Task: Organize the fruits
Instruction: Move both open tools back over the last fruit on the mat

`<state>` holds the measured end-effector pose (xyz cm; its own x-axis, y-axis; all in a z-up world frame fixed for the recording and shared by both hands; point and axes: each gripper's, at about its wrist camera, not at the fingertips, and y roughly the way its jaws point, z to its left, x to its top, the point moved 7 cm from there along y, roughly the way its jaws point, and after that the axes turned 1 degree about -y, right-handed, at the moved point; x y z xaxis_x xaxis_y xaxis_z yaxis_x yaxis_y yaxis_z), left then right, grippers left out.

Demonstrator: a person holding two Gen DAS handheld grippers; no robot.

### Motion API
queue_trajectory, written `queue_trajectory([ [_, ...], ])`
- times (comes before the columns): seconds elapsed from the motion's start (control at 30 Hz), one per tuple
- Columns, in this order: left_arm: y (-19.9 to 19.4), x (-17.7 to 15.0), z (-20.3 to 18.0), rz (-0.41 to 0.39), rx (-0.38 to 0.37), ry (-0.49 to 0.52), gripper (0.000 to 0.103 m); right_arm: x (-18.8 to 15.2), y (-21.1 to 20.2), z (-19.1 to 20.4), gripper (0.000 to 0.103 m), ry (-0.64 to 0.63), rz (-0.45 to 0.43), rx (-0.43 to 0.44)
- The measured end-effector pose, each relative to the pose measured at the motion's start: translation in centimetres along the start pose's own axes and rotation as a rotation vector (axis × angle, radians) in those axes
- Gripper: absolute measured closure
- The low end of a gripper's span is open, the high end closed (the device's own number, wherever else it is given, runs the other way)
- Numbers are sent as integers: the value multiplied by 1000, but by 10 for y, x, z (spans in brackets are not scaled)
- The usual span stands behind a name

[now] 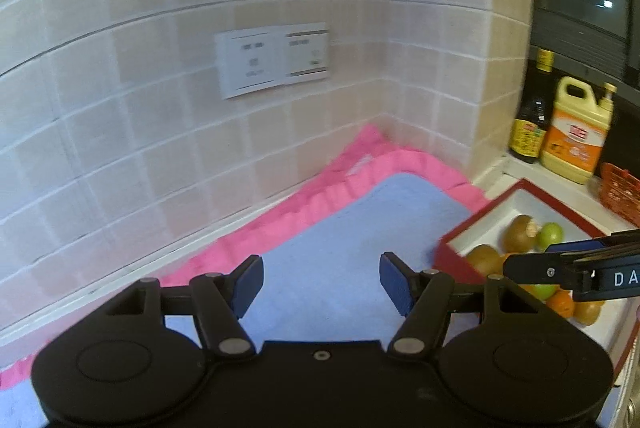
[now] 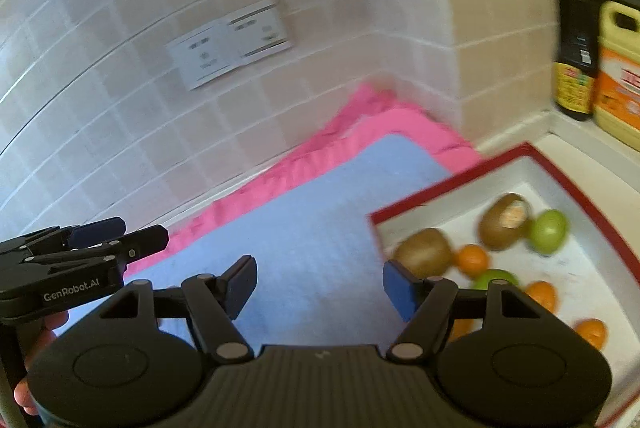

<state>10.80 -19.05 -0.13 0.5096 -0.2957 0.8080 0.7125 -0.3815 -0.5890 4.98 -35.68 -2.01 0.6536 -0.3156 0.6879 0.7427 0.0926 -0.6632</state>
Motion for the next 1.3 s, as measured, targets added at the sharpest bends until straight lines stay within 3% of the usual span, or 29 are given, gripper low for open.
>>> queue_trajectory([
  [0.4, -29, -18, 68, -3, 143, -78, 26, 6, 23, 86, 30, -148, 29, 99],
  [0.7, -36, -25, 104, -12, 190, -138, 26, 10, 43, 134, 25, -241, 58, 138],
  [0.87, -28, -30, 119, 0, 199, -180, 26, 9, 61, 145, 13, -219, 100, 149],
  [1.17, 2, -55, 153, 72, 220, -241, 26, -1, 112, 149, 12, -236, 165, 110],
  [1.3, 18, -81, 172, 125, 221, -265, 26, -7, 134, 144, 18, -264, 194, 76],
])
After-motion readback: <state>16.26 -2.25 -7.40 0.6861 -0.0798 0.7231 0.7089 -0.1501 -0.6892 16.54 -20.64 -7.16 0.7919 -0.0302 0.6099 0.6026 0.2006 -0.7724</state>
